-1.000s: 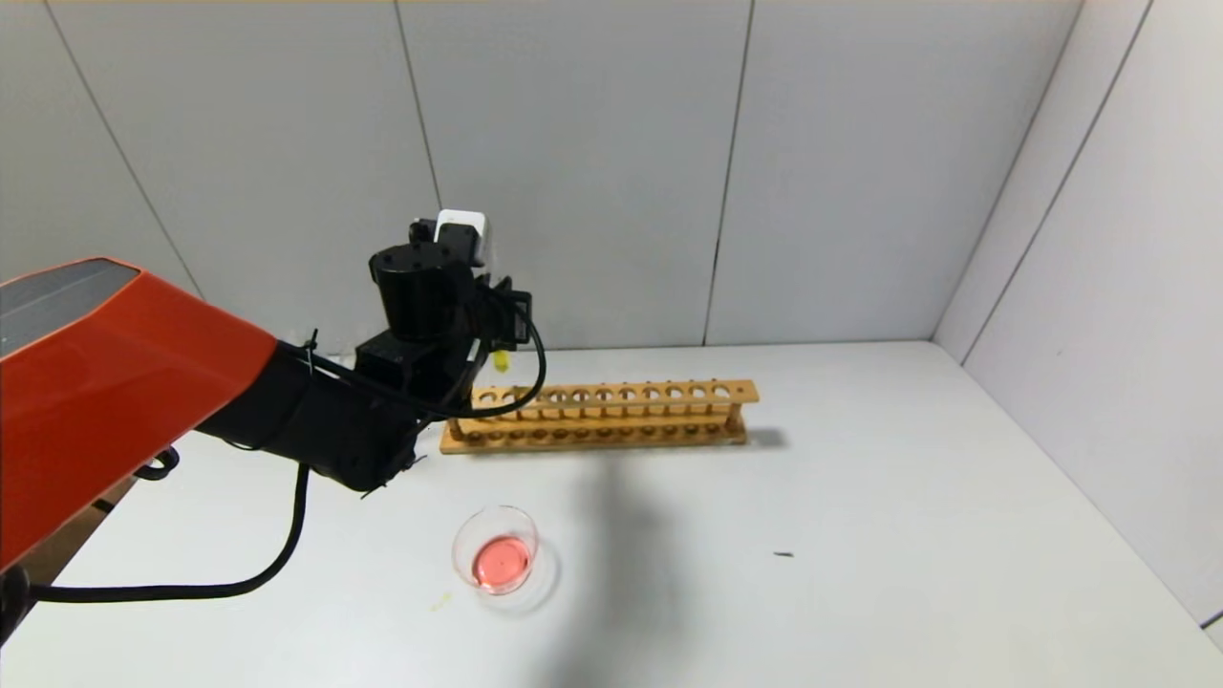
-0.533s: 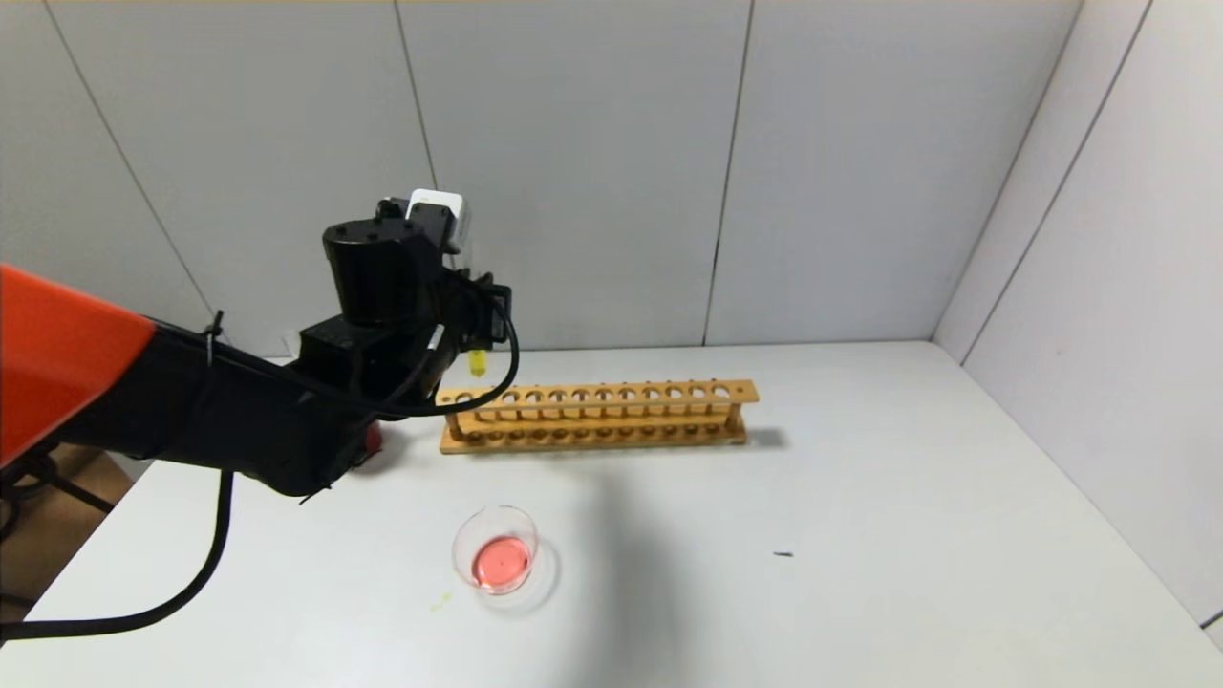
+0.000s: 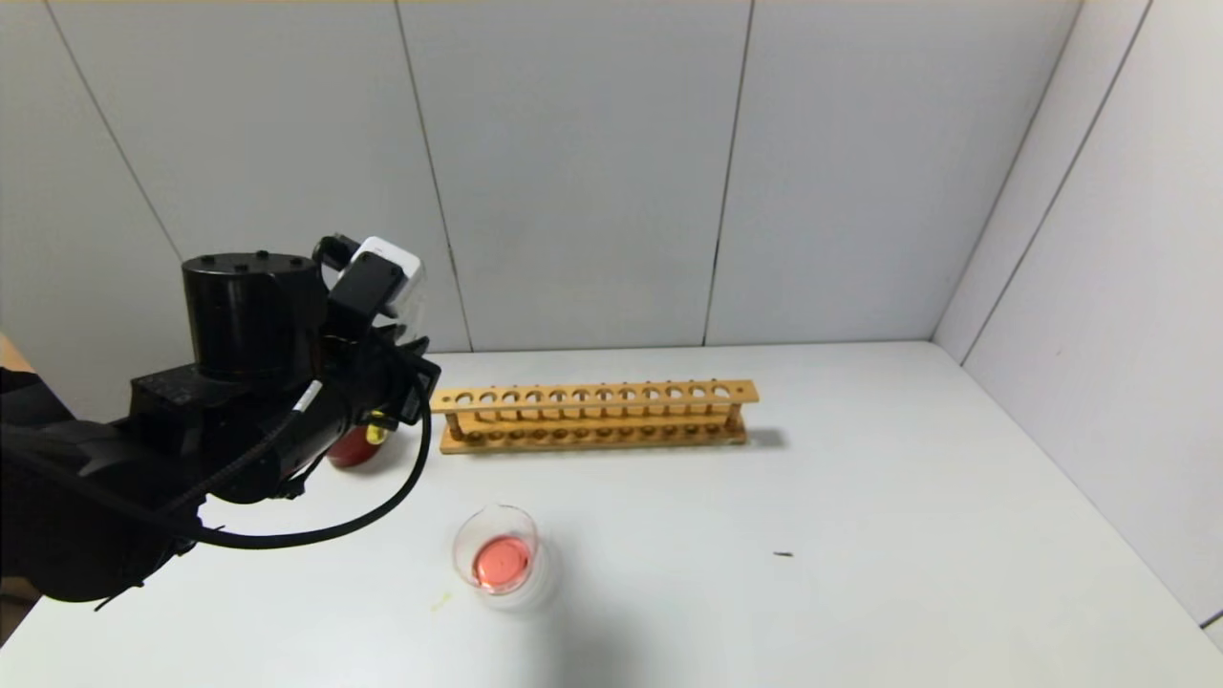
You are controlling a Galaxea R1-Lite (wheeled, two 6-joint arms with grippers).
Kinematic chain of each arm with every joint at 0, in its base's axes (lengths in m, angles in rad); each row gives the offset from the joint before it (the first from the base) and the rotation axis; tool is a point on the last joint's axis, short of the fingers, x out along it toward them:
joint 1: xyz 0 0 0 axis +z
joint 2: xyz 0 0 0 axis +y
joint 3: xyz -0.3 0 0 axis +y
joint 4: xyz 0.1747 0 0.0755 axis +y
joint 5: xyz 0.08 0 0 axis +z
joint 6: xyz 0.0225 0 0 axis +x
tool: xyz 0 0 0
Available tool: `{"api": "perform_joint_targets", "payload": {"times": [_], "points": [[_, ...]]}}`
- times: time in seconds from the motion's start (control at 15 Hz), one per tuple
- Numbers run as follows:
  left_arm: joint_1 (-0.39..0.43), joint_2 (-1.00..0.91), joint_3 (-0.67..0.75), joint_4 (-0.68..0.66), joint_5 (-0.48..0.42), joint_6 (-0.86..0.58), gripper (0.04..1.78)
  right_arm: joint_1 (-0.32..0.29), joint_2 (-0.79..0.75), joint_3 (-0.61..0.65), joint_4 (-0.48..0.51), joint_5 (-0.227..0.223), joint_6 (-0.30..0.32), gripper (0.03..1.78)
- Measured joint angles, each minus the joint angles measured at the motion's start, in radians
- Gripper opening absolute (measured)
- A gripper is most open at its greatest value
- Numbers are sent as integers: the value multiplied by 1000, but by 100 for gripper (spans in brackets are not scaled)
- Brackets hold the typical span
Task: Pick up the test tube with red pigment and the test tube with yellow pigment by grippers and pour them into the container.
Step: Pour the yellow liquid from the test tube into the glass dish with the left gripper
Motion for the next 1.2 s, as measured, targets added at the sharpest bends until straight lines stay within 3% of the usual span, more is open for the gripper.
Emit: {"api": "perform_joint_targets", "payload": {"times": [0.53, 1.2], "points": [[1, -104, 82, 190, -19, 155, 31, 0, 0, 0, 0, 0, 0, 171], [-114, -104, 97, 506, -3, 195, 31, 0, 0, 0, 0, 0, 0, 171]]}}
